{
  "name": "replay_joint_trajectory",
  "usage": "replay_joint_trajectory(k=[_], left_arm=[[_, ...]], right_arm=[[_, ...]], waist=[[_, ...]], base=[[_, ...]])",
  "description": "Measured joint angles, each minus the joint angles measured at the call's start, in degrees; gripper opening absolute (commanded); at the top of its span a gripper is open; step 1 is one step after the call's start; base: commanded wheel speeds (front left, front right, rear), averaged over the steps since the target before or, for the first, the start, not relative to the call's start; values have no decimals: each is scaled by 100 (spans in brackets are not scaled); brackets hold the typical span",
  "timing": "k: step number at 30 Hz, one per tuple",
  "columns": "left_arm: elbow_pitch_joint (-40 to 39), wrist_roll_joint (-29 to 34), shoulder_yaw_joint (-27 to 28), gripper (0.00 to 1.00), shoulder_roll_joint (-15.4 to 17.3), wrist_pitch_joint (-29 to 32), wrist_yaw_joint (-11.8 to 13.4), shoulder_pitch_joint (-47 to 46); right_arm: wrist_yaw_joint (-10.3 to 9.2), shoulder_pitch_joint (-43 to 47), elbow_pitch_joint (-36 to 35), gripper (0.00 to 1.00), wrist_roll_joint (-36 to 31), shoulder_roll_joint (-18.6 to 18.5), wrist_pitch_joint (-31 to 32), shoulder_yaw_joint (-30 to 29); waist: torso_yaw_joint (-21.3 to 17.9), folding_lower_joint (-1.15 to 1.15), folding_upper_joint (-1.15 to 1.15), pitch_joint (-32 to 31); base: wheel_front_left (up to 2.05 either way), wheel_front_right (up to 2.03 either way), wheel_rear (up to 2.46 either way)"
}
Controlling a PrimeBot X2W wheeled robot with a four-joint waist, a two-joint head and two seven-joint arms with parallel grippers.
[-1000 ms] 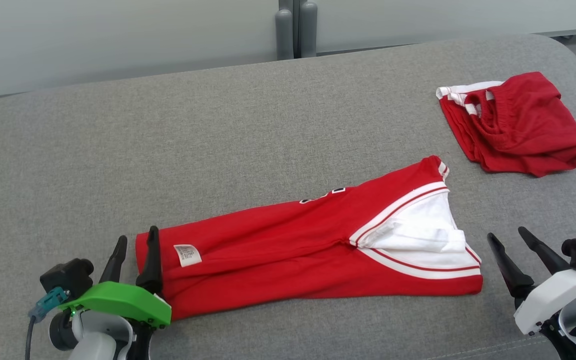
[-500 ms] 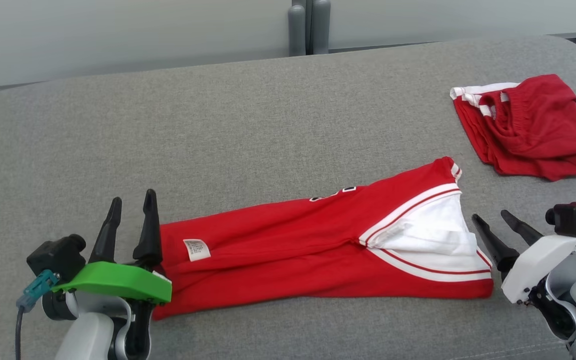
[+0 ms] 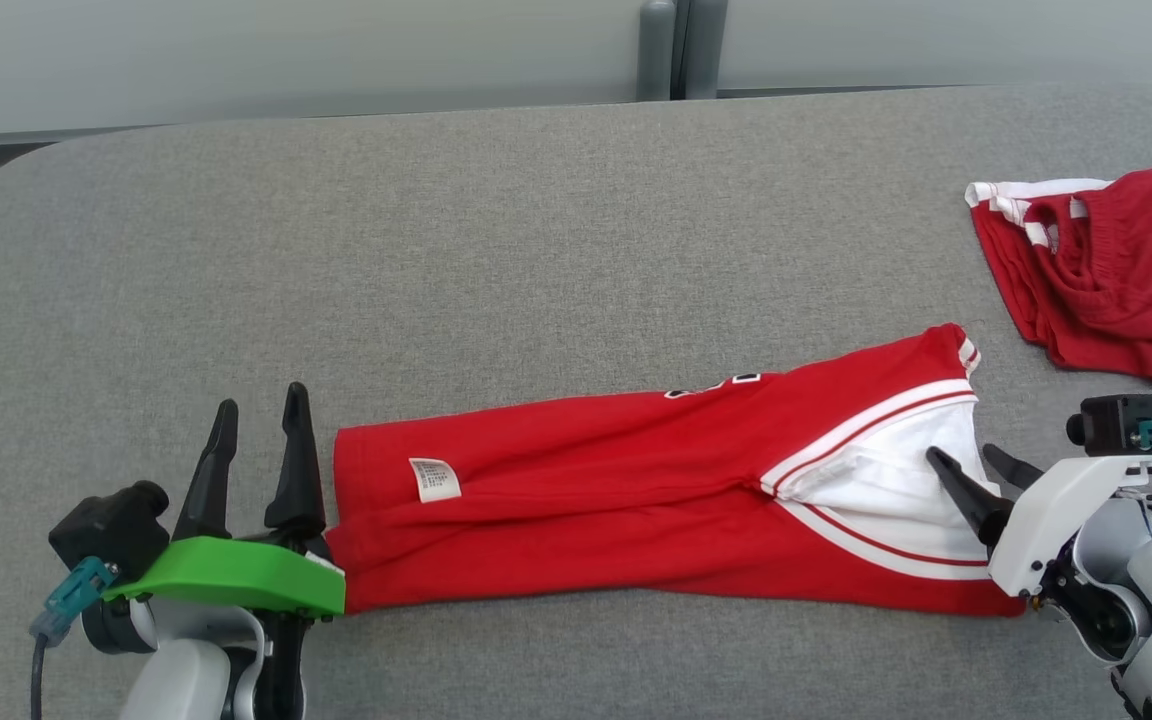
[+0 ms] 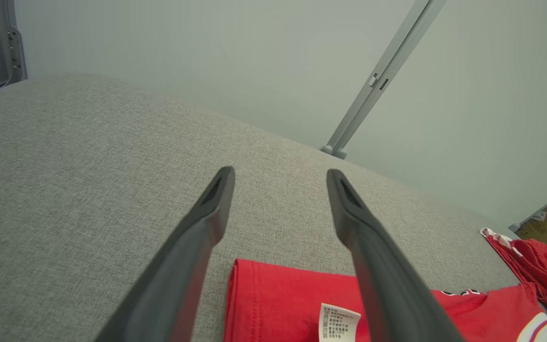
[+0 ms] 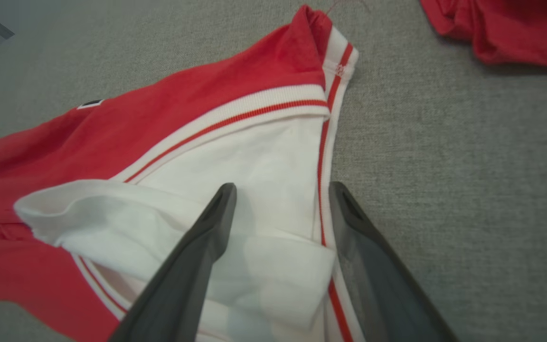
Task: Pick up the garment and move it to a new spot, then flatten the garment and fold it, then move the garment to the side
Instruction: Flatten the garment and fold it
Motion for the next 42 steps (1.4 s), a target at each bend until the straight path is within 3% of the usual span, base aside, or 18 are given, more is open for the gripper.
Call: replay_joint_trajectory(k=[16, 17, 18, 19, 20, 21, 23, 35, 42], left_arm=[[-193, 58, 21, 100, -5, 0, 8, 274], [-200, 58, 22, 100, -5, 0, 27, 289], [-205, 60, 21, 100, -5, 0, 54, 299], [-210, 74, 22, 100, -4, 0, 55, 305], [-222, 89, 22, 100, -4, 0, 55, 315], [-230, 90, 22, 100, -5, 0, 55, 326], [-232, 90, 25, 100, -4, 0, 56, 348], [-332, 90, 199, 100, -1, 0, 120, 370], [-385, 91, 214, 100, -2, 0, 121, 414]], right_arm=[[0, -226, 388, 100, 428, 135, 320, 170], [0, -258, 385, 96, 441, 152, 352, 210], [0, -282, 371, 81, 441, 166, 364, 269], [0, -302, 354, 56, 441, 182, 364, 318], [0, -328, 330, 40, 441, 194, 364, 367], [0, -358, 302, 31, 439, 200, 364, 419], [0, -391, 270, 0, 438, 199, 360, 490], [1, -633, 232, 0, 471, -94, 196, 552], [1, -738, 210, 0, 517, -456, 63, 554]], waist=[[30, 0, 0, -9], [33, 0, 0, -5], [37, 0, 0, 0], [40, 0, 0, 5], [43, 0, 0, 11], [47, 0, 0, 16], [50, 0, 0, 25], [-70, 0, 0, 39], [-248, 0, 0, 69]], base=[[0, 0, 0], [0, 0, 0], [0, 0, 0], [0, 0, 0], [0, 0, 0], [0, 0, 0], [0, 0, 0], [0, 0, 0], [0, 0, 0]])
